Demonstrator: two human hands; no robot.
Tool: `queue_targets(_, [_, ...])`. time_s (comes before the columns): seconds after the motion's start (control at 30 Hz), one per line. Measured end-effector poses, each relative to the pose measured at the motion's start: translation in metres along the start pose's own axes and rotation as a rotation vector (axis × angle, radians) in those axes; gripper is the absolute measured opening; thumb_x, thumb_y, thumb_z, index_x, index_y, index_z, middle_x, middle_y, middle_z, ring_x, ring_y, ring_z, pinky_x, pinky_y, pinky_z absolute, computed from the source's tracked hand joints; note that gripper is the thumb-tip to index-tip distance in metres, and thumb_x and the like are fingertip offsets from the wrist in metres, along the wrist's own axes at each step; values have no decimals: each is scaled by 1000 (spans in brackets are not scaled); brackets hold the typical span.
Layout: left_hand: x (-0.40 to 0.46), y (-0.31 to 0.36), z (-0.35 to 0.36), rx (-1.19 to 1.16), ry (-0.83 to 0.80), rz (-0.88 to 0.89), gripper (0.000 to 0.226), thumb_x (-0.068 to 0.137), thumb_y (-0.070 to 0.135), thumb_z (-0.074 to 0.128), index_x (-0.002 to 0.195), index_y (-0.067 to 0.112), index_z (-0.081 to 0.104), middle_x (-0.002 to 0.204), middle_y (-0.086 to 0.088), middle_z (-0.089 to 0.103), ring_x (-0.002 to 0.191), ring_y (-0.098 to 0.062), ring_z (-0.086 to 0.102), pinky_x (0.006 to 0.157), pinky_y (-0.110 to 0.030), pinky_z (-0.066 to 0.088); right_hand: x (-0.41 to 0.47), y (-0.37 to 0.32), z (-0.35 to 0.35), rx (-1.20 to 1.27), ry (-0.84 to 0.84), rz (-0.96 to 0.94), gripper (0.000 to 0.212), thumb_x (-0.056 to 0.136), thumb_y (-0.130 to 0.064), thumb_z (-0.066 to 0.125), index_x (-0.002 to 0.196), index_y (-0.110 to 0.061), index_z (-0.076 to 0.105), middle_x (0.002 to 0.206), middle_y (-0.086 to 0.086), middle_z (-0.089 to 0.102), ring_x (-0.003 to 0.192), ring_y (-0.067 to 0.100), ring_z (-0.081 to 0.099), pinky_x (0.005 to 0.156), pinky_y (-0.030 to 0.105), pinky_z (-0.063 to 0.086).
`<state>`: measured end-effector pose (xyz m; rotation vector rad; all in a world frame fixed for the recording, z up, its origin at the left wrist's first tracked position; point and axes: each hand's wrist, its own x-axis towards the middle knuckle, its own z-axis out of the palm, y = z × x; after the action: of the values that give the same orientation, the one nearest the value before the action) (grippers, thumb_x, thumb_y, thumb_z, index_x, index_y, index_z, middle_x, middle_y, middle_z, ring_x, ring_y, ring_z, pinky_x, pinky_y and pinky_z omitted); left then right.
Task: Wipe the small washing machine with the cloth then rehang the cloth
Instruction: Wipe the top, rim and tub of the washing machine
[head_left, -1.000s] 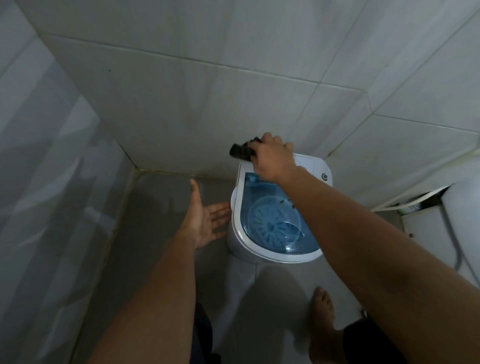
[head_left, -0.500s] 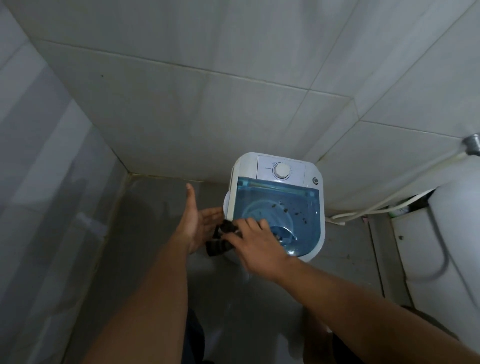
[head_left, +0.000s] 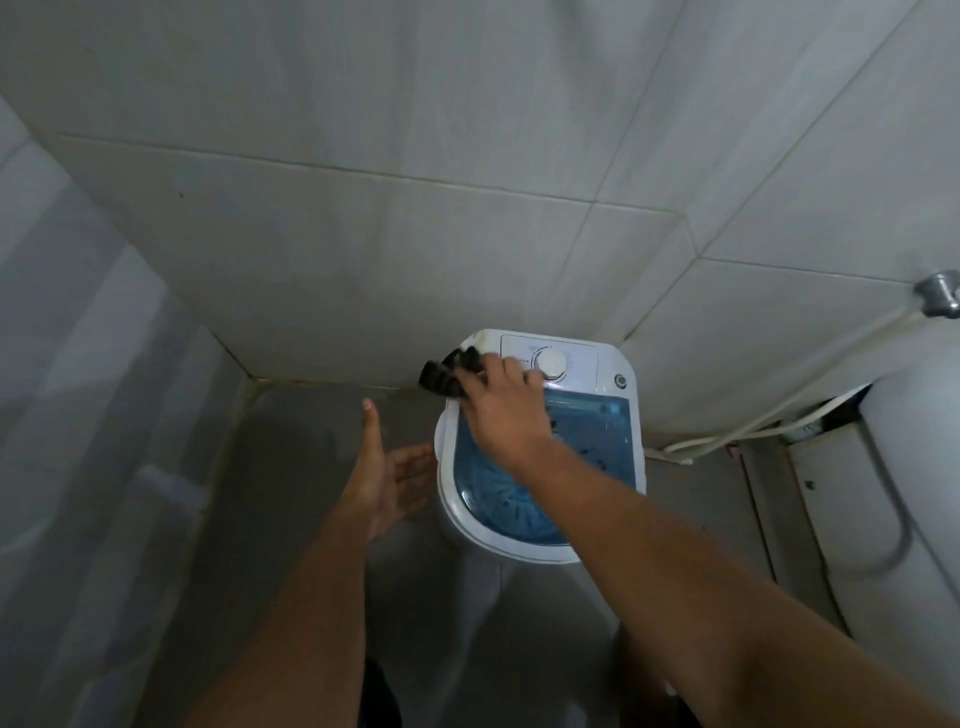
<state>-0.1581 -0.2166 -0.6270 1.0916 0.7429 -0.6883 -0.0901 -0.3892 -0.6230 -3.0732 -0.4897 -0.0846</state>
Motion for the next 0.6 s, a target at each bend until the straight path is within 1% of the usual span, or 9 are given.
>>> queue_targets(0.07, [0, 1, 0, -37, 1, 12, 117, 65, 103, 17, 125, 14, 65, 120, -11, 70, 110, -27, 64, 95, -44, 45, -35, -12, 3, -1, -4, -147, 48, 90, -31, 61, 138, -24, 58, 124, 11, 57, 106, 35, 54, 83, 46, 39])
queue_targets(0.13, [3, 2, -1, -99, 15, 19, 113, 70, 99, 17, 131, 15, 61, 129, -16, 68, 115, -32, 64, 87, -44, 49, -68, -12, 1, 35, -17, -277, 47, 92, -36, 58, 138, -25, 57, 126, 10, 58, 106, 32, 54, 83, 45, 40])
queue_targets(0.2, [4, 4, -4, -130, 39, 13, 120, 69, 100, 20, 145, 12, 51, 141, -18, 60, 124, -35, 59, 94, -49, 46, -98, -8, -4, 56, -85, -483, 47, 93, -39, 59, 138, -26, 56, 126, 9, 57, 105, 30, 54, 84, 45, 43])
queue_targets(0.27, [6, 4, -6, -113, 55, 15, 124, 65, 102, 22, 145, 12, 51, 141, -16, 60, 126, -34, 57, 107, -52, 40, -104, 2, -13, 81, -201, -735, 46, 94, -39, 59, 138, -27, 55, 126, 8, 55, 107, 28, 53, 85, 45, 47])
queue_targets(0.3, [6, 3, -6, -104, 52, 16, 124, 64, 102, 23, 143, 11, 54, 139, -14, 62, 124, -33, 58, 110, -51, 39, -96, 9, -20, 110, -226, -789, 44, 96, -39, 57, 138, -28, 55, 127, 8, 55, 108, 27, 54, 87, 46, 48])
queue_targets(0.37, [7, 0, -6, -99, 32, 12, 125, 63, 102, 25, 137, 8, 60, 133, -14, 67, 121, -32, 62, 111, -50, 40, -59, 22, -33, 162, -166, -690, 42, 97, -36, 53, 139, -26, 56, 127, 9, 55, 110, 29, 55, 89, 46, 49])
queue_targets(0.5, [3, 0, -1, -9, 25, 1, 126, 58, 106, 23, 133, 13, 65, 131, -7, 68, 127, -27, 58, 116, -53, 33, 49, 53, -48, 211, 67, -57, 41, 98, -32, 54, 137, -20, 59, 123, 14, 56, 107, 36, 56, 90, 49, 50])
queue_targets(0.57, [1, 1, 0, 17, 21, -3, 124, 60, 105, 22, 133, 14, 66, 135, -7, 66, 130, -26, 56, 118, -56, 30, 76, 52, -41, 166, 33, 187, 39, 101, -35, 51, 137, -21, 58, 126, 13, 54, 112, 36, 54, 92, 48, 47])
queue_targets(0.6, [1, 1, -1, 23, 13, -4, 123, 62, 104, 22, 134, 14, 65, 136, -7, 65, 131, -26, 55, 118, -56, 29, 80, 46, -35, 126, -1, 232, 38, 101, -35, 50, 136, -21, 59, 127, 13, 54, 113, 35, 53, 93, 47, 45])
